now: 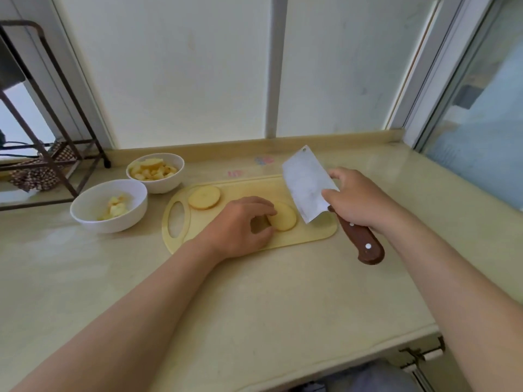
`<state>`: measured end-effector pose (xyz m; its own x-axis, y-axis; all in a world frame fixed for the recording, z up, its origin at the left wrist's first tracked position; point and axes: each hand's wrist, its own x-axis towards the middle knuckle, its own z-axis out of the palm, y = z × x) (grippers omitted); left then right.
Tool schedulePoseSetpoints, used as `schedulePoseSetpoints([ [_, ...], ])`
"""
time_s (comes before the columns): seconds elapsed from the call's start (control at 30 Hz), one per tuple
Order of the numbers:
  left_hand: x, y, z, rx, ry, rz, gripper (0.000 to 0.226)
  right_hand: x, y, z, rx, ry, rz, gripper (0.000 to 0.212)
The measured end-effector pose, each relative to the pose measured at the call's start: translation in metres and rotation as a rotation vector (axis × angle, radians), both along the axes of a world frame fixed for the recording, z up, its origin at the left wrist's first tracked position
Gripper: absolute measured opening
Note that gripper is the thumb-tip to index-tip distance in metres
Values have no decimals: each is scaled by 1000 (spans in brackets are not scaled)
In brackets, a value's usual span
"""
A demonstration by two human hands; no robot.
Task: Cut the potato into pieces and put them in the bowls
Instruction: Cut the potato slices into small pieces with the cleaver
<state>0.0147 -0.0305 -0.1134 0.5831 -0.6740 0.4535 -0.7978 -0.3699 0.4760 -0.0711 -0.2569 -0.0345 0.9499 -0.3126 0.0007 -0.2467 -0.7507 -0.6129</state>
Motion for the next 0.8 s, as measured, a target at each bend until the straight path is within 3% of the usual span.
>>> schedulePoseSetpoints([
  [0.13, -1, -2, 1, 66, 5, 19, 34, -2, 9, -1, -292, 99, -7, 29],
  [0.33, -2, -5, 1, 86, 4, 34, 32, -6, 28, 4, -499, 116, 47, 13],
  [0.6, 1, -10, 9, 129, -102, 71, 33, 8, 34, 11, -502, 58, 132, 17],
  [0.8, 8, -21, 20, 231, -193, -97, 24, 14, 30, 10, -353, 167, 165, 8],
])
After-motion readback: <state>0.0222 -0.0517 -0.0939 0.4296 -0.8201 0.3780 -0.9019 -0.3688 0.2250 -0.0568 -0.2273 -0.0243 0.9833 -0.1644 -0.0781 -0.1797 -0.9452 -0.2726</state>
